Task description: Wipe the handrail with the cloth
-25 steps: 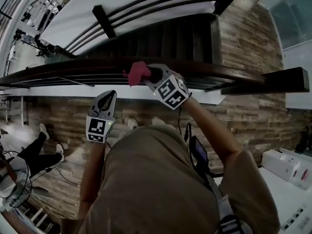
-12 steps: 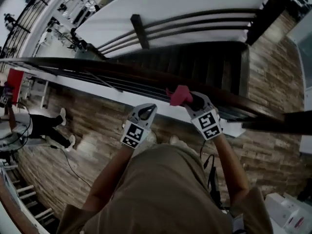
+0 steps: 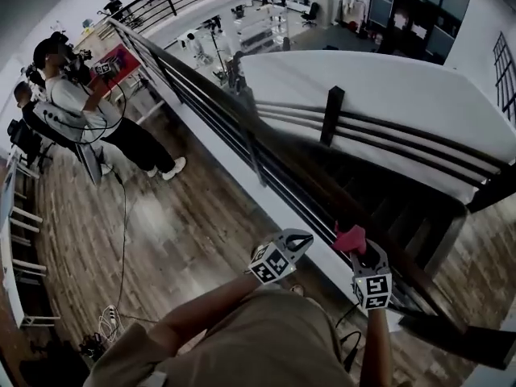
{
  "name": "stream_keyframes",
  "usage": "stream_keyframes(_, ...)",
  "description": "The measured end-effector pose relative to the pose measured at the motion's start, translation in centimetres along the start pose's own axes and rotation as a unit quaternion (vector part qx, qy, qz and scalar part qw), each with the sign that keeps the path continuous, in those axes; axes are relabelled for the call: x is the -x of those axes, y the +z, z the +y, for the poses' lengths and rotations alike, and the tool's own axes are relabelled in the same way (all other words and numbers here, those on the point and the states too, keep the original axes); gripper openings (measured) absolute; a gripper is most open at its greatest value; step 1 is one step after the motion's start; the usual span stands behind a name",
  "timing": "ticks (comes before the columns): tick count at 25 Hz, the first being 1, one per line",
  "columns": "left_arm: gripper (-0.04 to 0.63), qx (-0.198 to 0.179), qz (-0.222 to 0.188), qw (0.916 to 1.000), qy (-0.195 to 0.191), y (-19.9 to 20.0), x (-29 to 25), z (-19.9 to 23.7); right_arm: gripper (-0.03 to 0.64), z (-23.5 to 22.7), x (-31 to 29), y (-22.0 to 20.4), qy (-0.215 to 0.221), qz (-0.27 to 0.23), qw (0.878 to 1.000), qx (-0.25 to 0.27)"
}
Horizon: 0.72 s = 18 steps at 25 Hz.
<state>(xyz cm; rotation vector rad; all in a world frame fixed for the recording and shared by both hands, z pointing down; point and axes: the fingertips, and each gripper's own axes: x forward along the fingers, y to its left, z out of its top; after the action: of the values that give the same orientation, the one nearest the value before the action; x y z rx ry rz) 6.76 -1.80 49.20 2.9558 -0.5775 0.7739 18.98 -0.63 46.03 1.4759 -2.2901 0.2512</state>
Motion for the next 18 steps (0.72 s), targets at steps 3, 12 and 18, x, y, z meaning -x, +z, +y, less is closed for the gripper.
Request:
stream_keyframes(3, 0.017, 0.011, 0.005, 0.9996, 0.027, -0.9, 1.2, 1.1, 0.143, 1.0, -1.6, 1.0, 0.023, -0.010, 1.000, 0.011)
stream_keyframes(12, 0.017, 0.048, 0.013, 0.9949, 0.087, -2.6, 5.0, 0.9, 0.143, 4.6, -2.2, 1.4, 0.071, -0.022, 0.997, 0.016)
stream_keyframes(18, 0.017, 0.068, 0.019, 0.9889, 0.130, -5.2, 7.3, 4.3, 0.143, 7.5, -5.6, 1.2, 0.109, -0.022, 0.994, 0.022)
